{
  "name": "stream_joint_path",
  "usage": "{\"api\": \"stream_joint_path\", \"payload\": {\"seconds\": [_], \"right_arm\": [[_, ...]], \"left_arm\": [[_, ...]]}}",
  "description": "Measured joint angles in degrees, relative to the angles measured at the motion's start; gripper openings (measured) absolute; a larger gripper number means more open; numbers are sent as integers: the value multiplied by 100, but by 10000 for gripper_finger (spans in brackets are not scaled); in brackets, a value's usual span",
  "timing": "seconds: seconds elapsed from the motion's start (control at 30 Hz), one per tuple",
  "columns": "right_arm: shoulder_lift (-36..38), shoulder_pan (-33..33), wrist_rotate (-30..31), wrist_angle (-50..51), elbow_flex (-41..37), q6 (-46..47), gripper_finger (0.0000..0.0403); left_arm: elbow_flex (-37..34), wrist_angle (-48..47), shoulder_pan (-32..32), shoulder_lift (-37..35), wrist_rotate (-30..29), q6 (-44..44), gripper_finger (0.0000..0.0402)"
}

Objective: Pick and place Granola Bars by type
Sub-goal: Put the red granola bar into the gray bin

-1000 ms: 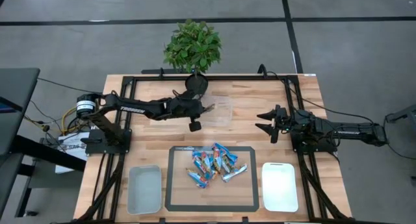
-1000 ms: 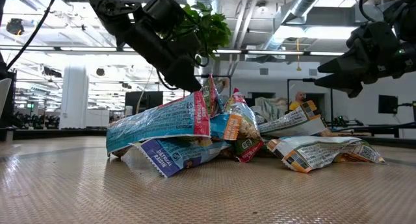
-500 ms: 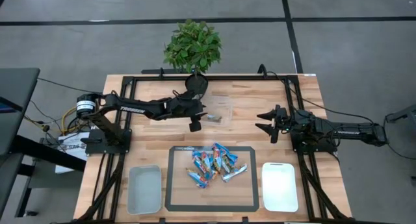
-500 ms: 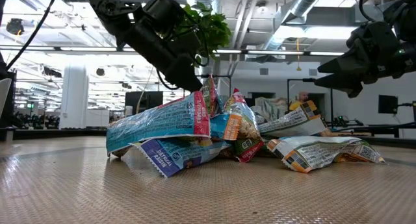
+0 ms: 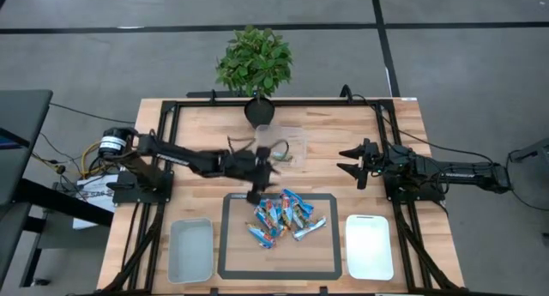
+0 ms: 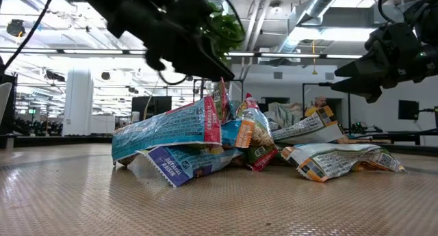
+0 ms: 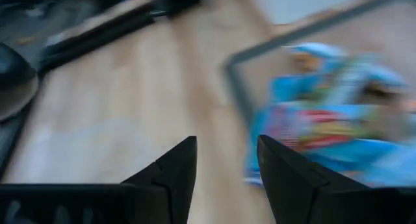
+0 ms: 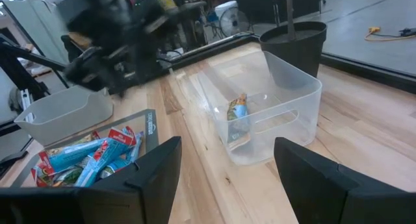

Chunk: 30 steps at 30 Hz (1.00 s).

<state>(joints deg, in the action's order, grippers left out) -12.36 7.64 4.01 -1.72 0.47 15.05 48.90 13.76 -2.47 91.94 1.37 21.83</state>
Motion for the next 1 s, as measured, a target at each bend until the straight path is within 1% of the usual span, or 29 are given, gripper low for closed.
{"api": "stream_joint_path", "payload": {"seconds": [0.13, 0.33, 0.4, 0.53, 0.63, 0.77, 1.0], "right_arm": [[0, -2, 0, 0, 0, 2, 240], [1, 0, 2, 0, 0, 1, 240], [0, -1, 2, 0, 0, 2, 240], [0, 0, 2, 0, 0, 2, 240], [0, 0, 2, 0, 0, 0, 240], [1, -1, 4, 0, 0, 1, 240], [2, -1, 7, 0, 0, 1, 240]], "left_arm": [[0, -499, -499, -38, 239, -477, 155], [0, -912, -1319, -44, 380, -1283, 155], [0, -1077, -1596, -44, 324, -1475, 155], [0, -1554, -2016, -44, -30, -1776, 155], [0, -1835, -2148, -44, -208, -1956, 155], [14, -1826, -2185, 24, -370, -2007, 155], [329, -1789, -2270, 639, -376, -1897, 155]]}}
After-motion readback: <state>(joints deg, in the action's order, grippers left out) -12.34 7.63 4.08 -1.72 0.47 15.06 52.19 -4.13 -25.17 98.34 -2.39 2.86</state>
